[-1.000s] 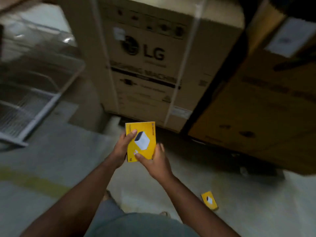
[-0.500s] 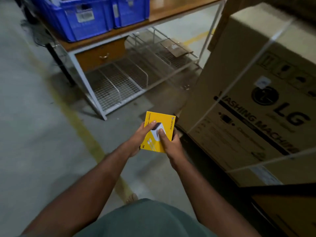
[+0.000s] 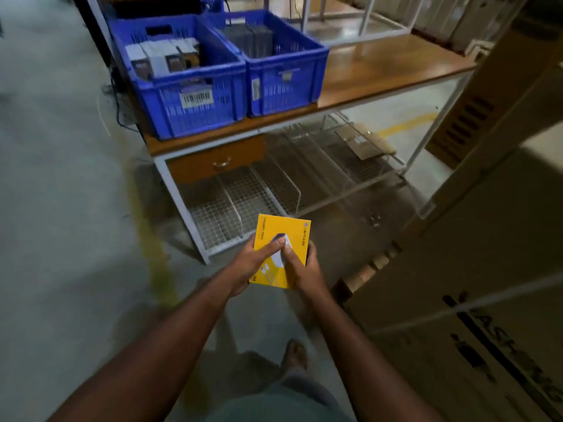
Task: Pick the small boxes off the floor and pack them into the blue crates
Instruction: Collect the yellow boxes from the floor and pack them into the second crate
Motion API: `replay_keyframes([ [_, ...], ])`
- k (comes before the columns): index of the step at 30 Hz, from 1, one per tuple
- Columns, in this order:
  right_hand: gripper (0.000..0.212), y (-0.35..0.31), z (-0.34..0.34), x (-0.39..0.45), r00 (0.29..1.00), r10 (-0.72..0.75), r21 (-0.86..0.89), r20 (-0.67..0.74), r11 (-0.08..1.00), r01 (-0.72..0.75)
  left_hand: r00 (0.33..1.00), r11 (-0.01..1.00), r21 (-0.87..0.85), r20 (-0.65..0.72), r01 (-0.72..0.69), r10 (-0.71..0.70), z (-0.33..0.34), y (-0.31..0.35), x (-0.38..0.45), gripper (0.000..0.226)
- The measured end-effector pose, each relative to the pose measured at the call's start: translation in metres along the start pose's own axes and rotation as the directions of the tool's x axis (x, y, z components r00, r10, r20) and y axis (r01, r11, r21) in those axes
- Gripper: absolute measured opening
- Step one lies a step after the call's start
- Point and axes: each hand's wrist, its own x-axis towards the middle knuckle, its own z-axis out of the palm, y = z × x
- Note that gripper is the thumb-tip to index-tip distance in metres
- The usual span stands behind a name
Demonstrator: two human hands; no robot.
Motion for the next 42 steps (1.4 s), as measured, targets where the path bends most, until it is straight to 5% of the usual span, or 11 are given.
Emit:
replay_keyframes([
  [8, 0.079, -0.131, -0.018, 0.168, 0.985, -0.104, -0.046, 0.134, 0.993, 0.111, 0.984, 0.987, -0.029, -0.080, -0.160, 0.158, 0.032, 0.143, 0.131, 0.040],
  [14, 0.078, -0.205, 0.016, 0.263, 0.953, -0.228, -0.091, 0.198, 0.964, 0.250, 0.954, 0.960, -0.028, -0.129, -0.278, 0.272, 0.017, 0.221, 0.223, 0.058],
  [20, 0.068, -0.275, 0.054, 0.368, 0.893, -0.354, -0.015, 0.278, 0.928, 0.373, 0.904, 0.914, 0.026, -0.140, -0.406, 0.405, -0.022, 0.312, 0.310, 0.044],
  [27, 0.067, -0.384, 0.096, 0.489, 0.829, -0.467, -0.199, 0.308, 0.820, 0.536, 0.859, 0.831, 0.238, 0.024, -0.502, 0.512, -0.069, 0.452, 0.404, 0.087],
  [30, 0.067, -0.404, 0.110, 0.535, 0.837, -0.468, -0.287, 0.283, 0.791, 0.540, 0.879, 0.844, 0.268, 0.032, -0.465, 0.475, -0.089, 0.483, 0.447, 0.089],
  [33, 0.064, -0.406, 0.126, 0.582, 0.865, -0.459, -0.357, 0.203, 0.788, 0.502, 0.866, 0.812, 0.352, -0.008, -0.466, 0.500, -0.113, 0.499, 0.498, 0.055],
  [38, 0.069, -0.391, 0.158, 0.659, 0.948, -0.307, -0.424, 0.078, 0.851, 0.310, 0.734, 0.859, 0.218, -0.447, -0.464, 0.510, -0.164, 0.515, 0.572, 0.016],
  [42, 0.086, -0.367, 0.188, 0.702, 0.980, -0.183, -0.597, 0.075, 0.779, 0.191, 0.676, 0.800, 0.514, -0.473, -0.310, 0.566, -0.189, 0.514, 0.607, 0.010],
])
